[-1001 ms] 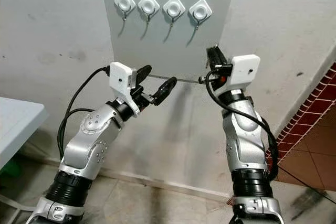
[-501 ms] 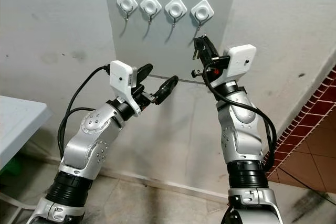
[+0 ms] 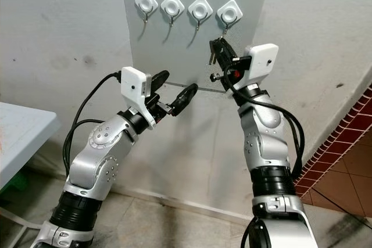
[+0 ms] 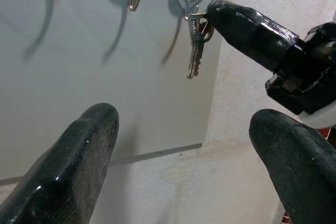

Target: Hang keys on a hook

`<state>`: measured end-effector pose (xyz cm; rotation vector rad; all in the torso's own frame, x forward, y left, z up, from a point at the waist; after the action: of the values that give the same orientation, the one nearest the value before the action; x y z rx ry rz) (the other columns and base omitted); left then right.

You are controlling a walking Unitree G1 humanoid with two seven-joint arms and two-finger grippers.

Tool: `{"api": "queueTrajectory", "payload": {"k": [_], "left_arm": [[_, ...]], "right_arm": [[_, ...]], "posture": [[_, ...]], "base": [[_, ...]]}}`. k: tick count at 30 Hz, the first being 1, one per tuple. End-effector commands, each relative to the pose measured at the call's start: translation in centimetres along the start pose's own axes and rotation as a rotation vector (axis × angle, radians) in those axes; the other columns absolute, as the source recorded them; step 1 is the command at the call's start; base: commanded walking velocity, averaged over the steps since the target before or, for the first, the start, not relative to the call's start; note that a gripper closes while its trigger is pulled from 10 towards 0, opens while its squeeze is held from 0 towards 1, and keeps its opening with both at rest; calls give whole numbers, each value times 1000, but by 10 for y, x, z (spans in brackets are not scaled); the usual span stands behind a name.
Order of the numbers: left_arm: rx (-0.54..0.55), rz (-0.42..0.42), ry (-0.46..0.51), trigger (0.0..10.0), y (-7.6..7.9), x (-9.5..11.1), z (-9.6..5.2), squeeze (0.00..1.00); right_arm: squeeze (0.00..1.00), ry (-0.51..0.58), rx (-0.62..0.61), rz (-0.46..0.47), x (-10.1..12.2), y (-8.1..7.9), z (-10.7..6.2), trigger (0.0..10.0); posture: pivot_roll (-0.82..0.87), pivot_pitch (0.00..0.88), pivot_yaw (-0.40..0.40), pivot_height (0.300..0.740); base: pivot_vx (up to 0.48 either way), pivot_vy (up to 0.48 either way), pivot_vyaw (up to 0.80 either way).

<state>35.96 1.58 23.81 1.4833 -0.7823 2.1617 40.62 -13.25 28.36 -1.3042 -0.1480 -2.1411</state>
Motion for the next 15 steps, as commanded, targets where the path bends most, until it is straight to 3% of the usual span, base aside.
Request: {"api": "queueTrajectory", "payload": {"k": [1,15], "left_arm": [[-2,8,17,10000,1,7,0,0],[2,-3,14,10000,1,8,0,0]], "right_arm": [[0,29,17,-5,11,0,6,10000],[0,-5,81,37,13,1,17,10000]], "posture": [[-24,20,-24,740],[-17,37,-31,740]], "base": [[0,0,0],[0,0,0]]}}
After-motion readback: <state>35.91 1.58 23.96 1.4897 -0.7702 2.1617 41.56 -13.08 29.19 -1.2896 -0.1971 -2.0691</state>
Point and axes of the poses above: a point about 5 cm out from each wrist's last joint towards the gripper, its own z axis pointing out of the wrist towards the gripper, its own x axis along the axis of the wrist's last joint, y = z × x, the point moved 5 cm from there along z, pointing out of the wrist towards the gripper, and after that the axes turned 15 degrees about z, right-handed, at the moved point
